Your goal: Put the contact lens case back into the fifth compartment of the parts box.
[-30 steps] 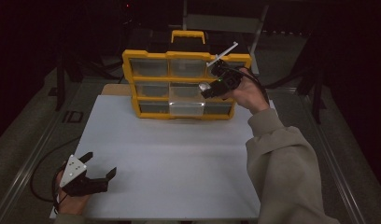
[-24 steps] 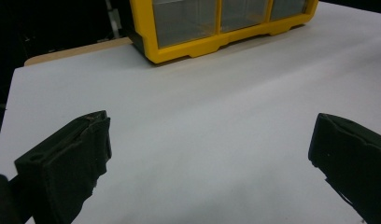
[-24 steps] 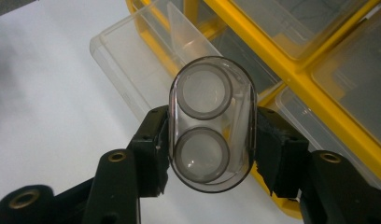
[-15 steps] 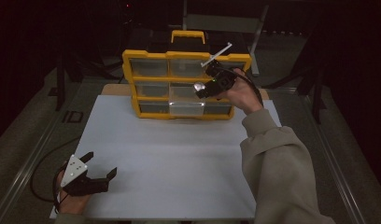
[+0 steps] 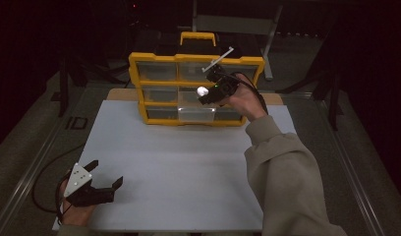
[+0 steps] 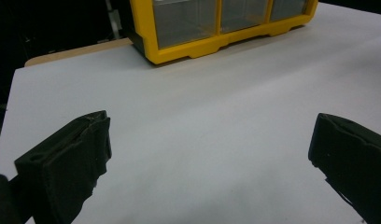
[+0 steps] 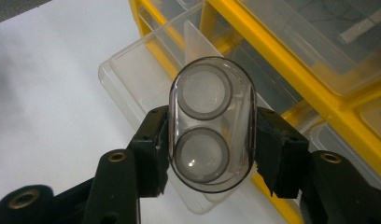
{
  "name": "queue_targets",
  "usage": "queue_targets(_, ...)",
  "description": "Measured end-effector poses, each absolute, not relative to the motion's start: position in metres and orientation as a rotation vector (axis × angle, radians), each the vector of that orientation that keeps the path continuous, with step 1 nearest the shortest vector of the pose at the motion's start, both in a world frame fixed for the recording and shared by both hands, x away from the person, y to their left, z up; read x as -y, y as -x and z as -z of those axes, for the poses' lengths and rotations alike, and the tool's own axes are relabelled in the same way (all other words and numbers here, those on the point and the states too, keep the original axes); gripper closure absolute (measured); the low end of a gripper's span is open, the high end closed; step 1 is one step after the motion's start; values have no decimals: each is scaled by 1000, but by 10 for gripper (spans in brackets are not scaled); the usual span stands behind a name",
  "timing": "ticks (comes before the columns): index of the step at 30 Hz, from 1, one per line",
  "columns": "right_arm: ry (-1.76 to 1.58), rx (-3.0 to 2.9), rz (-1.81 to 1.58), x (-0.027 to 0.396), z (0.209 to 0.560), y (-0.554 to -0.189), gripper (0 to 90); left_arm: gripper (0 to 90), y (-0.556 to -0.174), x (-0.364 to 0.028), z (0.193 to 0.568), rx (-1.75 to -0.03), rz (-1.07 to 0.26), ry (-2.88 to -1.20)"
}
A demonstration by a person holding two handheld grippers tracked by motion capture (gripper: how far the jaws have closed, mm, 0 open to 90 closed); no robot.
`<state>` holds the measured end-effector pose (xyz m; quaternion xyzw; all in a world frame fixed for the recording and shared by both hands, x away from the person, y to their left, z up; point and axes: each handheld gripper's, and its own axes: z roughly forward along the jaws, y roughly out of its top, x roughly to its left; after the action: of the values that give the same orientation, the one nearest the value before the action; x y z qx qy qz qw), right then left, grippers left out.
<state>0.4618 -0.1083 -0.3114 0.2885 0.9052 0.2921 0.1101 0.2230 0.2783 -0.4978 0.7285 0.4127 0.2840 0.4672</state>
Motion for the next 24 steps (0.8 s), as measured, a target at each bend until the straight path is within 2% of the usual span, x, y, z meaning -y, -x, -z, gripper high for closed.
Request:
queue_targets(16, -879, -2647, -864, 103, 319, -464, 476, 0, -223, -278, 498, -1012, -698, -1788)
queue_targets(17, -882, -2646, -875, 103, 319, -464, 454, 0, -223, -278, 498, -1013, -697, -1788)
queue_targets(22, -876, -2621, -895, 105, 316, -461, 207, 0, -223, -278, 498, -1012, -698, -1789)
queue_targets(24, -887, -2606, -891, 107, 315, -460, 139, 0, -223, -278, 498, -1013, -698, -1789)
